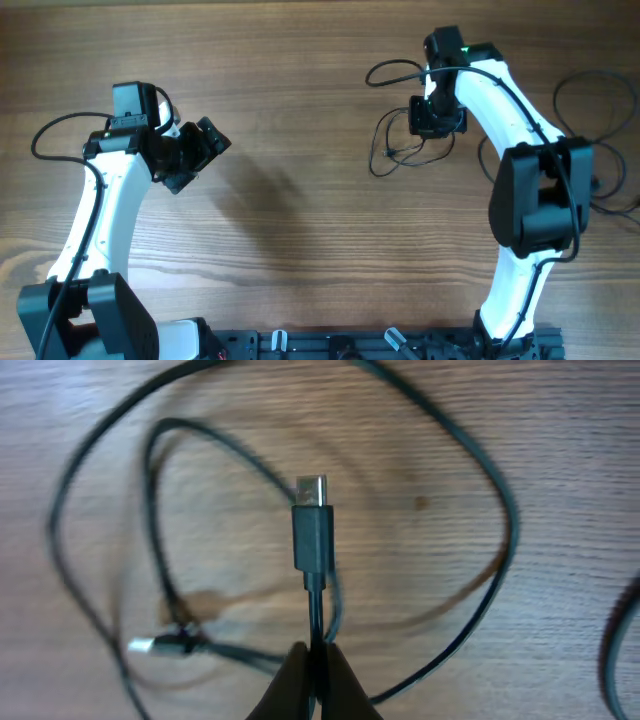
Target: Untangle cables
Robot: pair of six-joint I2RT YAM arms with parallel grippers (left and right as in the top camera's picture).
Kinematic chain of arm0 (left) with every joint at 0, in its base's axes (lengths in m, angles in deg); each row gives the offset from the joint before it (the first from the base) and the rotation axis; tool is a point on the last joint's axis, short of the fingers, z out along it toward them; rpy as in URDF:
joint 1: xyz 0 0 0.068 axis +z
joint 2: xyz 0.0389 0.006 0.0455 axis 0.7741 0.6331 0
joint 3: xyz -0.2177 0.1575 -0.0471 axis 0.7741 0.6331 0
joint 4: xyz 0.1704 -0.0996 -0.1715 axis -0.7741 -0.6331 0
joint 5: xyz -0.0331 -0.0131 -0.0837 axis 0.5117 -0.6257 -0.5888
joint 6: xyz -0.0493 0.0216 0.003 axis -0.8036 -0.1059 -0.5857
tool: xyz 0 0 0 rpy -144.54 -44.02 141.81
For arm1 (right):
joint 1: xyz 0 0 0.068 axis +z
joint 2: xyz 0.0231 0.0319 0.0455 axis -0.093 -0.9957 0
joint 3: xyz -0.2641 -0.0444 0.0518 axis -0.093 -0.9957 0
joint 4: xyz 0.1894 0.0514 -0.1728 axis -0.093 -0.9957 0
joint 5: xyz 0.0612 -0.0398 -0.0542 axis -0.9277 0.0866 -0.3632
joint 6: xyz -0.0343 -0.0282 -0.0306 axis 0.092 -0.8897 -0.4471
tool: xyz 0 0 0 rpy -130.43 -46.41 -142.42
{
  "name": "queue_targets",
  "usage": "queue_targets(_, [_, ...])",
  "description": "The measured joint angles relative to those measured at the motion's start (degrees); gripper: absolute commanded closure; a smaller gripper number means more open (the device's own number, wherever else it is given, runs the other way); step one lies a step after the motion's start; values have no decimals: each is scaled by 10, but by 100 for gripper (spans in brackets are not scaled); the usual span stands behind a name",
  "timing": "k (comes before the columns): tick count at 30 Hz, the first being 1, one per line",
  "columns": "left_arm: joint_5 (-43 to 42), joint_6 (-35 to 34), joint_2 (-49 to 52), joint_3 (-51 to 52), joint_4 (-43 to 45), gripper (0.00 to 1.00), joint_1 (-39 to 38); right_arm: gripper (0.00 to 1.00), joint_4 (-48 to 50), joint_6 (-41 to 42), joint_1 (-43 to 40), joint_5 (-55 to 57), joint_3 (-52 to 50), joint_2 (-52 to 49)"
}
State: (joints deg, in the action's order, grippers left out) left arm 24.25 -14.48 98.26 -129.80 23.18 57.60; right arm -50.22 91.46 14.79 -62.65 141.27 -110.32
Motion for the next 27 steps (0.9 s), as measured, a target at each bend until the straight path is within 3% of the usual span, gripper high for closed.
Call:
queue_targets(5, [0,0,0,0,-2,8,0,64,7,13,0,16,0,-1])
queue_targets(8, [0,0,0,0,-2,8,0,57,4,21,0,18,0,-1])
queue_targets(20, [0,0,0,0,-3,8,0,55,-6,38,0,14,0,-1])
queue_targets(27, [0,0,0,0,-4,8,0,54,52,70,0,14,-53,-2])
